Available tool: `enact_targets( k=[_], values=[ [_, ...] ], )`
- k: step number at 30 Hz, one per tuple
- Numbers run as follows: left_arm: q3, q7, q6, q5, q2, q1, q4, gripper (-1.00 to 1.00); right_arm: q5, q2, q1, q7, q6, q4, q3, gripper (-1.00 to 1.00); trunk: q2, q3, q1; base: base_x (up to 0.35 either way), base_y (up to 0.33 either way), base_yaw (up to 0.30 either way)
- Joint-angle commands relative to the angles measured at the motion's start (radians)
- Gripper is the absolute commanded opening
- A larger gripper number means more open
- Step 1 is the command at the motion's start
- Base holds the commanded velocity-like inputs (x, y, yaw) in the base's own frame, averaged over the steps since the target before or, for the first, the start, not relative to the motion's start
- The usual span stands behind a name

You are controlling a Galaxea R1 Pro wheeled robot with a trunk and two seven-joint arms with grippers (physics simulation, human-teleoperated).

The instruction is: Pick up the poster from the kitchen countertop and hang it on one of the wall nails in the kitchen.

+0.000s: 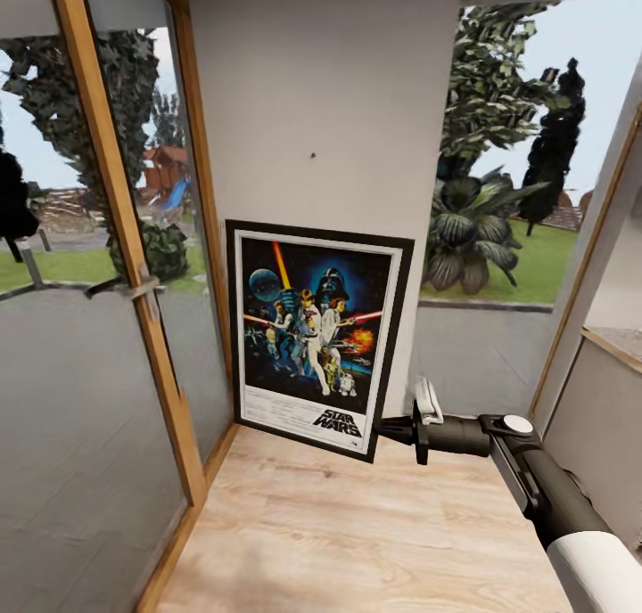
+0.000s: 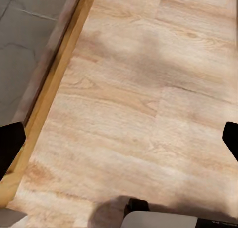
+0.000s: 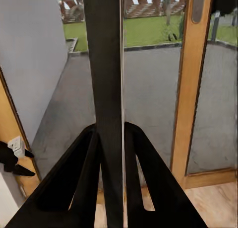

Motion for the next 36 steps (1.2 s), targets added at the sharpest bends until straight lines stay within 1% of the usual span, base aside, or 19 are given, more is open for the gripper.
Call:
enact_targets(
  k=[1,7,11,14,17,36],
  values=[
    [0.004,-0.006,-0.001,0.0,0.0,0.0,0.0,1.0,-0.007,-0.001,-0.001,0.003,0.014,0.001,0.003,-1.0,0.0,0.0,0.001,0.248,0.274,-0.297],
    [0.005,-0.006,-0.004,0.0,0.0,0.0,0.0,1.0,-0.007,-0.001,-0.001,0.003,0.014,0.001,0.003,-1.0,0.0,0.003,0.001,0.226,0.246,-0.297],
    [0.005,-0.007,-0.007,0.0,0.0,0.0,-0.001,1.0,-0.008,-0.001,-0.001,0.003,0.014,0.001,0.003,-1.0,0.0,0.004,0.001,0.052,0.055,-0.169],
    [0.005,-0.007,-0.007,0.0,0.0,0.0,-0.001,1.0,-0.007,-0.001,-0.001,0.003,0.014,-0.001,0.003,-1.0,0.0,0.005,0.001,0.043,0.014,-0.047],
    [0.005,-0.007,-0.006,0.0,0.0,0.0,-0.001,1.0,-0.008,-0.001,-0.001,0.003,0.014,0.0,0.003,-1.0,0.0,0.005,0.001,0.248,0.003,-0.01],
    [0.005,-0.006,-0.005,0.0,0.001,0.0,0.0,1.0,-0.008,-0.001,-0.001,0.003,0.014,0.001,0.003,-1.0,0.0,0.005,0.001,0.33,0.0,-0.001]
  ],
)
